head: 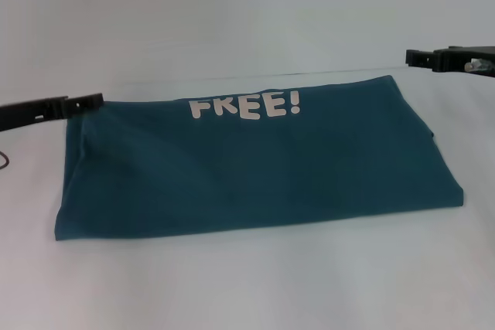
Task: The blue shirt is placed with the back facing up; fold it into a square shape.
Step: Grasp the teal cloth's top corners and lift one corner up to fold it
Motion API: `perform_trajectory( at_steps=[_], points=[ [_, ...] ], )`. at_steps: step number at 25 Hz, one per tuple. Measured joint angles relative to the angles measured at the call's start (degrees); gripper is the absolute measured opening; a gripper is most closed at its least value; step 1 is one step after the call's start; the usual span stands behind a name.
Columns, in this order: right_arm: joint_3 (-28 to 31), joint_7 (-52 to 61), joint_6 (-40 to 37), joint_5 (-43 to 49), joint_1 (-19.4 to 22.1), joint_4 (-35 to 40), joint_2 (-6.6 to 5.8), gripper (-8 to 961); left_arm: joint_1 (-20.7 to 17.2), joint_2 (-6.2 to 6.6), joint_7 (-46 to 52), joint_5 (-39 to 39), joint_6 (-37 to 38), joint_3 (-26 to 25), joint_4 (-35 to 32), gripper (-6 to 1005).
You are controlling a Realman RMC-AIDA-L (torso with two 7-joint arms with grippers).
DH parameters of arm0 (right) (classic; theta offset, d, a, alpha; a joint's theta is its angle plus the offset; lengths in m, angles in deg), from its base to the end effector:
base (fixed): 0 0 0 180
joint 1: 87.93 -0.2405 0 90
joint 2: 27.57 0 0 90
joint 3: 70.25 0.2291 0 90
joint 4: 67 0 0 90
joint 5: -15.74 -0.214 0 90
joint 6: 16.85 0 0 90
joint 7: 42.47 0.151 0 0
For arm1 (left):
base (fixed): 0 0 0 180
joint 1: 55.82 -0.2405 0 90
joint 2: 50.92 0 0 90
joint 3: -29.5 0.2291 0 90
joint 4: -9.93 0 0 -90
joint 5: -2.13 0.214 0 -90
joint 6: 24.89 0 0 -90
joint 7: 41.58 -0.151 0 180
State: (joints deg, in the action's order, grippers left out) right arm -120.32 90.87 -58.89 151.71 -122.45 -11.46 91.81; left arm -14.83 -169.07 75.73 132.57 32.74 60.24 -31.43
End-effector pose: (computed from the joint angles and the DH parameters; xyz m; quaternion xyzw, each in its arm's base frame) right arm 0.2528 0.4406 0.0886 -0.7583 0.4311 0.1275 0.4721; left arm -0.2599 0.4262 0.0591 -0.7913 -0.4697 -0.1853 0.3448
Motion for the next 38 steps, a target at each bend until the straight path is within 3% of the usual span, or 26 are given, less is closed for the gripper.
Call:
perform_trajectory(
  at_steps=[6,10,13,14,23,34,38],
  points=[
    [0.33,-1.06,-9.03,-0.2,1.47,3.65,-0.89,889,-2.34,1.61,1.49,0.44,12.22,-0.8,-3.83,756],
    [0.3,-3.15,-16.7,-0.33,3.25,8.75,-0.15,910,-3.36,2.08,5.46,4.17,18.3,-0.97,-7.8,933],
    [-0.16,-5.4,-22.24,-1.37,4.28,11.09,0.33,915,-3.34,2.31,9.11,8.73,20.7,-1.2,-9.69,934],
    [-0.24,-10.21,-31.15,-5.2,4.3,11.61,0.08,915,-1.29,2.83,13.41,15.16,21.83,-1.22,-9.41,933],
    [-0.36,-14.98,-37.45,-4.47,2.64,12.29,0.0,915,1.03,3.29,14.76,16.79,22.08,-0.57,-7.02,929],
    [-0.29,-22.91,-39.13,-7.72,4.44,9.94,0.4,915,3.04,3.98,15.5,17.37,24.78,-0.27,-6.12,923],
    [-0.37,-24.85,-42.72,-8.45,3.96,10.58,0.43,915,5.7,3.9,16.33,21.23,19.31,-0.54,-3.2,921]
  ],
)
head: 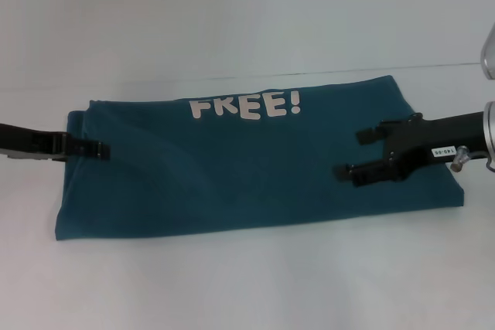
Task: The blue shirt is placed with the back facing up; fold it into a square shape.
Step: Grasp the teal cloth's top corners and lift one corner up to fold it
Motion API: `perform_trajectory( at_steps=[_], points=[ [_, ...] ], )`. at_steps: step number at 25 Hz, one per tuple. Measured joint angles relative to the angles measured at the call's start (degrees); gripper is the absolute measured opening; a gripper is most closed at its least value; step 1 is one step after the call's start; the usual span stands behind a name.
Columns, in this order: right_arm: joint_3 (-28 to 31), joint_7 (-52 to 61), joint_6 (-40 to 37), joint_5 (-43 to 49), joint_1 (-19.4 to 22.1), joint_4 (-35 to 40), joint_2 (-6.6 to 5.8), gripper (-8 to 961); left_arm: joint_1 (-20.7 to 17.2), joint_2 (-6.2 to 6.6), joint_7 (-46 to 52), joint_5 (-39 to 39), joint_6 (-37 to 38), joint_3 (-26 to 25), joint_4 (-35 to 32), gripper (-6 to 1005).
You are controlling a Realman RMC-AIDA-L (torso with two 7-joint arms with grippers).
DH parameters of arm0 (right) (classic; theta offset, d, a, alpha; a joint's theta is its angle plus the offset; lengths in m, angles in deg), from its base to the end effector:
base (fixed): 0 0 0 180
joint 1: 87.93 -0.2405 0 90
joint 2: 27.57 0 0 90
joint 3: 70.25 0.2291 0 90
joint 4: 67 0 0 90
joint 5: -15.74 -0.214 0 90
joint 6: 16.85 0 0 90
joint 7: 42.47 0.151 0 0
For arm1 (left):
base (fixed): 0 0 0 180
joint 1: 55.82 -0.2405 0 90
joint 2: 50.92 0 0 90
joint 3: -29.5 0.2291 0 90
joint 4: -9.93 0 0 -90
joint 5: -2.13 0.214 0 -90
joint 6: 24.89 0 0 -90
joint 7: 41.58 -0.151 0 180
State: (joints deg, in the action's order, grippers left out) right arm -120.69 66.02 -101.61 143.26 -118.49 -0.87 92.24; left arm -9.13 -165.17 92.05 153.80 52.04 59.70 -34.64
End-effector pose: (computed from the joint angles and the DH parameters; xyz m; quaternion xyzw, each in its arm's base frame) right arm 0.2042 0.3621 0.0540 -0.9459 0.2474 0.0799 0.1941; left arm -0.2468 0.4099 0.0690 -0.8158 -0.5247 -0.0457 0.2390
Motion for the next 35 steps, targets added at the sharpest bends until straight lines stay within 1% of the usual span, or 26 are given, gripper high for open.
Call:
perform_trajectory(
  at_steps=[3,8,16,17,22,31,35],
  points=[
    [-0.01,-0.24,-0.32,-0.17,-0.06,-0.2,0.14,915,0.89,-0.32,0.81,4.08,-2.74,-0.01,0.37,920],
    [-0.25,-0.34,-0.51,-1.23,0.14,-0.55,0.24,915,0.93,-0.65,1.25,7.26,-5.64,-0.05,0.4,917],
    [-2.03,-0.75,-0.34,-3.85,0.47,-1.78,0.25,915,1.17,-0.86,1.28,8.42,-8.04,0.46,2.22,914],
    [-2.87,-0.87,-0.12,-4.1,0.27,-2.15,0.28,915,1.32,-1.48,1.26,9.37,-9.73,0.47,3.57,913],
    [-3.57,-0.89,-0.18,-5.22,0.22,-2.23,0.33,915,1.34,-2.19,1.14,9.85,-12.04,0.59,4.58,911],
    [-4.28,-0.69,-0.3,-5.53,-0.12,-2.56,0.34,916,1.46,-3.08,1.07,10.33,-16.43,2.59,5.56,906],
    [-4.34,-0.64,-0.29,-5.61,-0.12,-2.6,0.34,916,1.53,-3.27,1.03,10.63,-17.03,2.75,6.0,904]
  ],
)
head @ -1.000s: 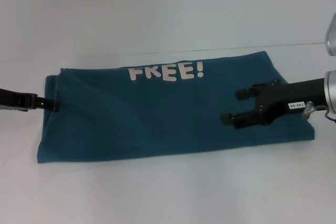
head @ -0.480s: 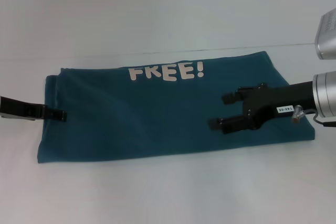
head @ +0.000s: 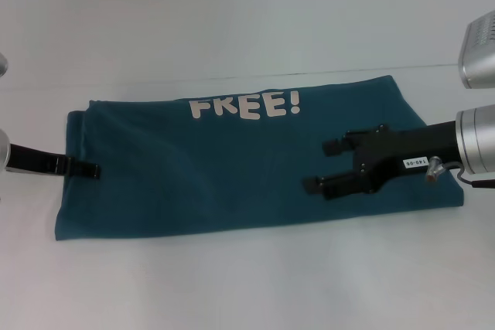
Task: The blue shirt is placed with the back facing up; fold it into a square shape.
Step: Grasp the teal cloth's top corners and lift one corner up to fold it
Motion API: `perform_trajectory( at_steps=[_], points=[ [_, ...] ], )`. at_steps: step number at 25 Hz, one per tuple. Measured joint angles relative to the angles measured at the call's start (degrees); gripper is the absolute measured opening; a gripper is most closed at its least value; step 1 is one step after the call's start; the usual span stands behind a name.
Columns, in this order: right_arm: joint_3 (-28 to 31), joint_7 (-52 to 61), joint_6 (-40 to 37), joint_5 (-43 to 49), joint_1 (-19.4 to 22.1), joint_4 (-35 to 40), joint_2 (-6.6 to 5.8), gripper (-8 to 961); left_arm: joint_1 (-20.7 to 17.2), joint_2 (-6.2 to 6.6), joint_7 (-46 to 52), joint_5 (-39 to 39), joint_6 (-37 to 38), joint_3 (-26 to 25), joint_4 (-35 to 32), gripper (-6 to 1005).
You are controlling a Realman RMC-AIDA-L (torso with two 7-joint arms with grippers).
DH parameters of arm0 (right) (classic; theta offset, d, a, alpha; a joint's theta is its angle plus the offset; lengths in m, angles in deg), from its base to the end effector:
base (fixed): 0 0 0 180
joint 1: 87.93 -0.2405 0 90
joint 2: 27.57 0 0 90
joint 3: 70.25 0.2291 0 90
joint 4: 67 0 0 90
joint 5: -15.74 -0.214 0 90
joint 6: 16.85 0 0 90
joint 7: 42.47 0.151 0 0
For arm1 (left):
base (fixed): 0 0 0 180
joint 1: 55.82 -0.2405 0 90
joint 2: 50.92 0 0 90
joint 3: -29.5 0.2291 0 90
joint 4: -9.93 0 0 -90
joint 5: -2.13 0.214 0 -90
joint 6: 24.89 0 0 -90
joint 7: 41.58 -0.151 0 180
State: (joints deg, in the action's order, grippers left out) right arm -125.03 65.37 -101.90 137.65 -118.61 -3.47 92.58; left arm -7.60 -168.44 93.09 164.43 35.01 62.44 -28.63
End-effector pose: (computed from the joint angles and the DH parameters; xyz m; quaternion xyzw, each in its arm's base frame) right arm 0.1878 0.3564 0.0323 -0.9542 0.2356 0.1107 0.1474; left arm -0.2713 0.4217 0.0369 -0.8027 -0.5019 0.0336 0.3204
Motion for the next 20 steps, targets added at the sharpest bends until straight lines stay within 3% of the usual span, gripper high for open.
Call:
perform_trajectory(
  at_steps=[20],
  points=[
    [-0.51,-0.22,-0.11,-0.36,-0.08,-0.25,-0.01,916,-0.59,-0.68,-0.29,0.03,-5.57,0.01,3.28,895]
  ],
)
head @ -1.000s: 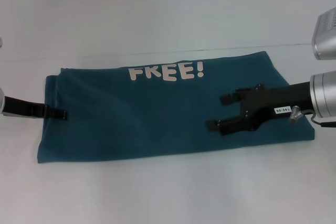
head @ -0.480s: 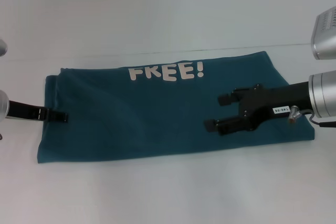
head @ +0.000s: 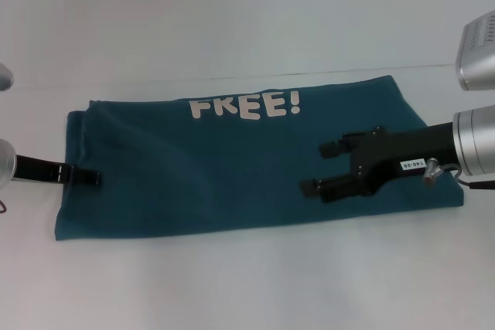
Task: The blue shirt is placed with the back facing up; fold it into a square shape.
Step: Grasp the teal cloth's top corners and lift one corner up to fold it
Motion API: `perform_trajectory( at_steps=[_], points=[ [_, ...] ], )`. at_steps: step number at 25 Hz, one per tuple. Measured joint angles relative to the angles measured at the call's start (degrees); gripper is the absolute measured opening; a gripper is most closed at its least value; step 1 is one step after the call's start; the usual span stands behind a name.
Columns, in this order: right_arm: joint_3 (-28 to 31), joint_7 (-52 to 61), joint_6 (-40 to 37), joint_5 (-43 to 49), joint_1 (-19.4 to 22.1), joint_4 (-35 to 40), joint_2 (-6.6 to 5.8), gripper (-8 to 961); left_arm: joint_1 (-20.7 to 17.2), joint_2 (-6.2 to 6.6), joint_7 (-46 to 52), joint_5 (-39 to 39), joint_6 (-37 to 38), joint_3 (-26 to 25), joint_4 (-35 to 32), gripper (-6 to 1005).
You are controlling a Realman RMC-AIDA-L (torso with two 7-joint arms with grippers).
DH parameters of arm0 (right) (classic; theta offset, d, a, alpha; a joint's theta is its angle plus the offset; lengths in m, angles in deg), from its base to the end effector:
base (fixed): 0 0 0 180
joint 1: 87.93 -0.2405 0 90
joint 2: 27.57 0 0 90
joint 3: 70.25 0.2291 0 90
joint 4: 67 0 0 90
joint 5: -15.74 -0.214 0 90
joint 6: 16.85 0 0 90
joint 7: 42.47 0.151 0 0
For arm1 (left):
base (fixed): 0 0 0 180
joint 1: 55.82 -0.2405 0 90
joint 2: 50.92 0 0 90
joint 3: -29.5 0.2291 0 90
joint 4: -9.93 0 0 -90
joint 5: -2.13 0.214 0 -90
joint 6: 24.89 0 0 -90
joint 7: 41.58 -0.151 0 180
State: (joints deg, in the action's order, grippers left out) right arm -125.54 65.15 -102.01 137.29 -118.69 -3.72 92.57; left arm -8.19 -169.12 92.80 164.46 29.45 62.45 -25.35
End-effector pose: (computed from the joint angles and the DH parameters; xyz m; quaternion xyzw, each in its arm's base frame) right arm 0.1862 0.3557 0.0301 -0.9557 0.2325 0.1112 0.1421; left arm -0.2824 0.4198 0.0244 -0.7937 -0.5064 0.0331 0.3354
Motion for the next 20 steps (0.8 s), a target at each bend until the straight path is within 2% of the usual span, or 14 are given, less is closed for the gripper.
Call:
perform_trajectory(
  at_steps=[20],
  points=[
    [-0.97,0.36,0.14,0.0,0.03,0.03,-0.18,916,0.16,-0.22,-0.11,-0.29,-0.58,0.08,1.44,885]
  ],
)
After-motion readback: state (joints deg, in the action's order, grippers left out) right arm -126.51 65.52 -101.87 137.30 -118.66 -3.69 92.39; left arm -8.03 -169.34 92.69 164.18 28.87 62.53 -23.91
